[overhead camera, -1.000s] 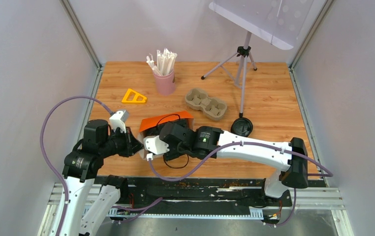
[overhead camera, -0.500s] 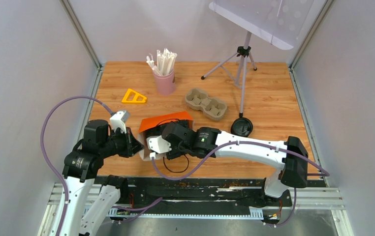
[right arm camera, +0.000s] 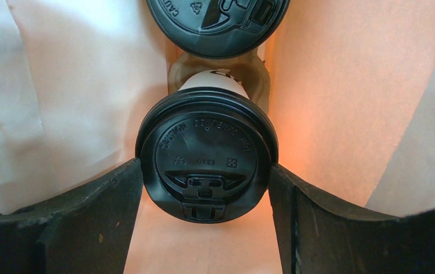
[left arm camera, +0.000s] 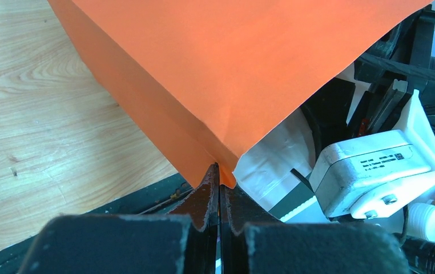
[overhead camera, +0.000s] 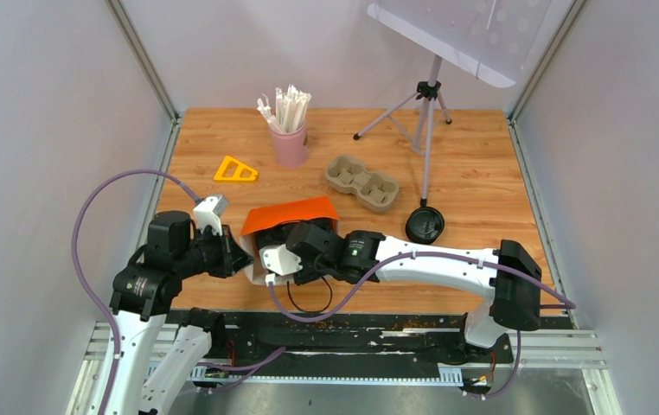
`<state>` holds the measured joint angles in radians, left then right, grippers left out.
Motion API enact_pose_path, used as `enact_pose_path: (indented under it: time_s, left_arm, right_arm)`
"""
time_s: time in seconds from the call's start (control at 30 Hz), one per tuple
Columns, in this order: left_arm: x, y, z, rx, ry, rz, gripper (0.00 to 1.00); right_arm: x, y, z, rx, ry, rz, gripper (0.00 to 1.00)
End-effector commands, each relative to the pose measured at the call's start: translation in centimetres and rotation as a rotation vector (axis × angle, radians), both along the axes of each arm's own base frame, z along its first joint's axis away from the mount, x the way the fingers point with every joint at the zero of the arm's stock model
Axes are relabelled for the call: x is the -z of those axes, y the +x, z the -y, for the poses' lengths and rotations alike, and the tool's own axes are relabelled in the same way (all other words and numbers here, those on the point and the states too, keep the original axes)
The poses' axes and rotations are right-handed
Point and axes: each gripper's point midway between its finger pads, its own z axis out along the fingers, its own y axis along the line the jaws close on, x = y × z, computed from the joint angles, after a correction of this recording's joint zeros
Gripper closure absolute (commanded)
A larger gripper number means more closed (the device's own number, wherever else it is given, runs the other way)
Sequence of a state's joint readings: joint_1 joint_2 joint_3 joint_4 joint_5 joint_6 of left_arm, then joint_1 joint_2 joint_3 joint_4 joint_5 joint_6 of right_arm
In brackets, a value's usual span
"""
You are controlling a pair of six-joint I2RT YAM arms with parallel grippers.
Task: Pack the takeout coffee
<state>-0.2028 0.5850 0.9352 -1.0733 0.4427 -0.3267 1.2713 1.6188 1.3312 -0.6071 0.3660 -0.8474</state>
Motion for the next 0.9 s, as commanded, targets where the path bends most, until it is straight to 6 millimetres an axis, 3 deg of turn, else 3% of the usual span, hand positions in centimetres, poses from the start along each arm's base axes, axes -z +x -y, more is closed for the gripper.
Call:
enact_pose_path:
  time_s: [0.0,0.87]
  left_arm:
    - [-0.3,-0.1,0.4,0.030,-0.014,0.021,0.99]
    - [-0.6,-0.1,0.7,0.022,-0.044,0.019,0.98]
  right_arm:
    - [-1.9,1.0,-0.7,0.015,0.075,0.048,0.31]
    - [-0.6,2.2,-0.6,0.042,0.061,0.064,0.31]
